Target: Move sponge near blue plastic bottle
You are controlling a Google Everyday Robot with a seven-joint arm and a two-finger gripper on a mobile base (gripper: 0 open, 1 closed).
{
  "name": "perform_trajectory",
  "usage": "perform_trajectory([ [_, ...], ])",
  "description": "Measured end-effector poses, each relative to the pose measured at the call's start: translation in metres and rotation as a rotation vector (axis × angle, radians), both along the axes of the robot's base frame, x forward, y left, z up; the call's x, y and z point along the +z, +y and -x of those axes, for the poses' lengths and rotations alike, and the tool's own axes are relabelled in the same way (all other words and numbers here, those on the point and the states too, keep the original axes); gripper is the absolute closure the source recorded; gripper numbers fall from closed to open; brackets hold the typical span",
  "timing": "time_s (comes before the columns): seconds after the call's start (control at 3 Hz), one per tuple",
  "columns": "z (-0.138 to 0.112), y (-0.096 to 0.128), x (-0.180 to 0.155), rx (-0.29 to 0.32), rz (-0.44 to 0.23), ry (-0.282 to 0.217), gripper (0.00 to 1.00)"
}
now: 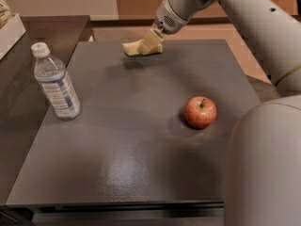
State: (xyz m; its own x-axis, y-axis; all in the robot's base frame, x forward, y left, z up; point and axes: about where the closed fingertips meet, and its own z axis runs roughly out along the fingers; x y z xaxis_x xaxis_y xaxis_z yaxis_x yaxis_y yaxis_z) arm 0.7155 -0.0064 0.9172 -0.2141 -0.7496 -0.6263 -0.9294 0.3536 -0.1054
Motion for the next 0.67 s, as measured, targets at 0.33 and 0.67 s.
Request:
perform_trajectory([
  [0.33,0.047,0.025,0.008,0.088,-0.011,-0.016,1.00],
  [0.67,0.092,0.051,0.006,0.182,-0.011,-0.040,1.00],
])
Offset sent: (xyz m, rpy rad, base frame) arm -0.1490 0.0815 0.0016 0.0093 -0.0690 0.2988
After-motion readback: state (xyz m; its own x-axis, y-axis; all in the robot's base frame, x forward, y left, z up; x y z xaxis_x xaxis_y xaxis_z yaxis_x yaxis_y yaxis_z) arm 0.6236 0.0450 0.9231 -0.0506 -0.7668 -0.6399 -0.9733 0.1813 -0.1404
